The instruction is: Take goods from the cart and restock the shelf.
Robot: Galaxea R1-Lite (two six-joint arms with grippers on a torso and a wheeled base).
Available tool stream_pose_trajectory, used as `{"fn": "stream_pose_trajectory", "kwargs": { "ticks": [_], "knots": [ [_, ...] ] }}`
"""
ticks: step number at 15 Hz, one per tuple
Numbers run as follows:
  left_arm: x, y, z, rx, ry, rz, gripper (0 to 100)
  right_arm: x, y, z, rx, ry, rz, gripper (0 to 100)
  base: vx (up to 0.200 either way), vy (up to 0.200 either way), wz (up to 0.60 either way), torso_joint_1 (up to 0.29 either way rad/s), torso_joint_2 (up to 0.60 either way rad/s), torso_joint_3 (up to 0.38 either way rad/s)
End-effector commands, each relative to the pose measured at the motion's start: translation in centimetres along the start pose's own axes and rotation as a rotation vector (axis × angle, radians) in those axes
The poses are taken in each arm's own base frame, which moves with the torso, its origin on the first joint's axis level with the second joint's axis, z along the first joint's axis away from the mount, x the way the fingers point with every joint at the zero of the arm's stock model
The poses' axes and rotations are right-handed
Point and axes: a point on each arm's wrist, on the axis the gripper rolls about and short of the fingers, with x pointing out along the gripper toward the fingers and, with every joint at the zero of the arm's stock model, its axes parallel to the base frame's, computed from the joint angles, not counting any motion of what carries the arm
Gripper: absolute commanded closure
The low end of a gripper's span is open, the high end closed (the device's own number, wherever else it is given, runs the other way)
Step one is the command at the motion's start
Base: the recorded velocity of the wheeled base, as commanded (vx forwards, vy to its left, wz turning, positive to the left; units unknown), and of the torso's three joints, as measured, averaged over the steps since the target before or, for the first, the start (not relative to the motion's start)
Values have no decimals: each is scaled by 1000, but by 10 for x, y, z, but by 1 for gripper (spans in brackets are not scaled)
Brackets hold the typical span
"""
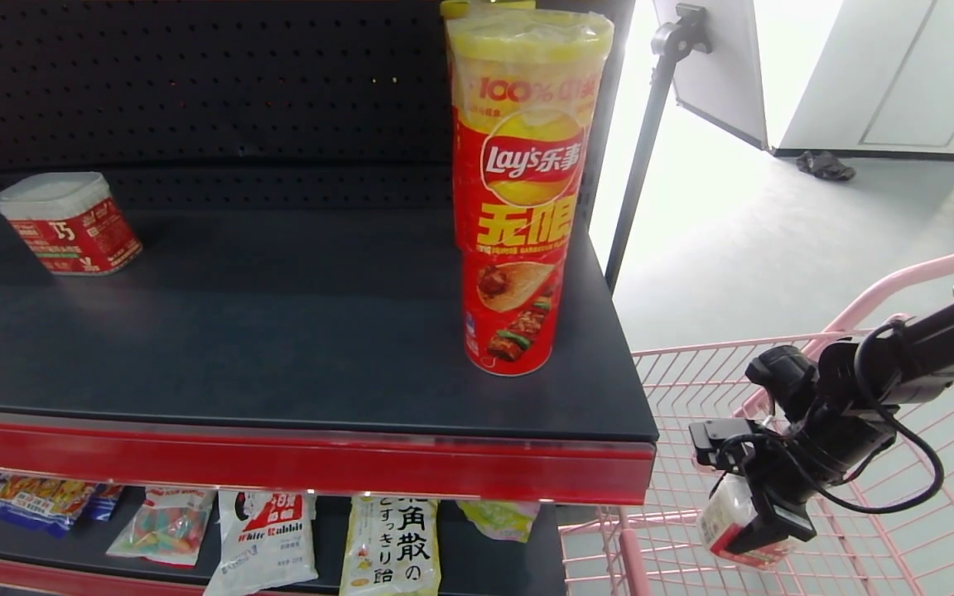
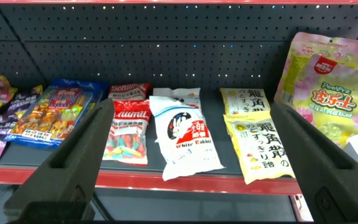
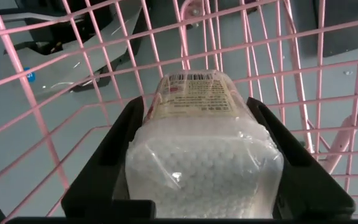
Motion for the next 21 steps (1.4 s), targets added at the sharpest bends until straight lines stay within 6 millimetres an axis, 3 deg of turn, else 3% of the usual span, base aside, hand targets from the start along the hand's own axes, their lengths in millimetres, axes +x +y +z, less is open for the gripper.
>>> {"fn": "stream_pose_trajectory", "kwargs": {
  "ticks": [1, 3, 6, 9, 11, 13, 14, 15, 17, 19, 20, 21],
  "knots": [
    [0, 0, 0, 0, 1, 1, 0, -14, 3, 4, -17, -16, -41, 100, 0, 0, 0, 0, 0, 0],
    [0, 0, 0, 0, 1, 1, 0, -32, 3, 4, -21, -32, -100, 100, 0, 0, 0, 0, 0, 0],
    [0, 0, 0, 0, 1, 1, 0, -79, 1, 3, -1, -67, -264, 100, 0, 0, 0, 0, 0, 0],
    [0, 0, 0, 0, 1, 1, 0, -137, 3, -8, 115, -116, -460, 100, 0, 0, 0, 0, 0, 0],
    [0, 0, 0, 0, 1, 1, 0, -174, 18, -4, 210, -184, -571, 100, 0, 0, 0, 0, 0, 0],
    [0, 0, 0, 0, 1, 1, 0, -195, 36, 1, 251, -281, -595, 100, 0, 0, 0, 0, 0, 0],
    [0, 0, 0, 0, 1, 1, 0, -214, 59, 6, 271, -368, -608, 100, 0, 0, 0, 0, 0, 0],
    [0, 0, 0, 0, 1, 1, 0, -219, 68, 9, 280, -399, -609, 100, 0, 0, 0, 0, 0, 0],
    [0, 0, 0, 0, 1, 1, 0, -241, 109, 25, 299, -513, -641, 100, 0, 0, 0, 0, 0, 0],
    [0, 0, 0, 0, 1, 1, 0, -250, 136, 32, 310, -573, -651, 100, 0, 0, 0, 0, 0, 0],
    [0, 0, 0, 0, 1, 1, 0, -254, 168, 37, 364, -652, -627, 100, 0, 0, 0, 0, 0, 0],
    [0, 0, 0, 0, 1, 1, 0, -254, 170, 37, 369, -656, -625, 100, 0, 0, 0, 0, 0, 0]
  ]
}}
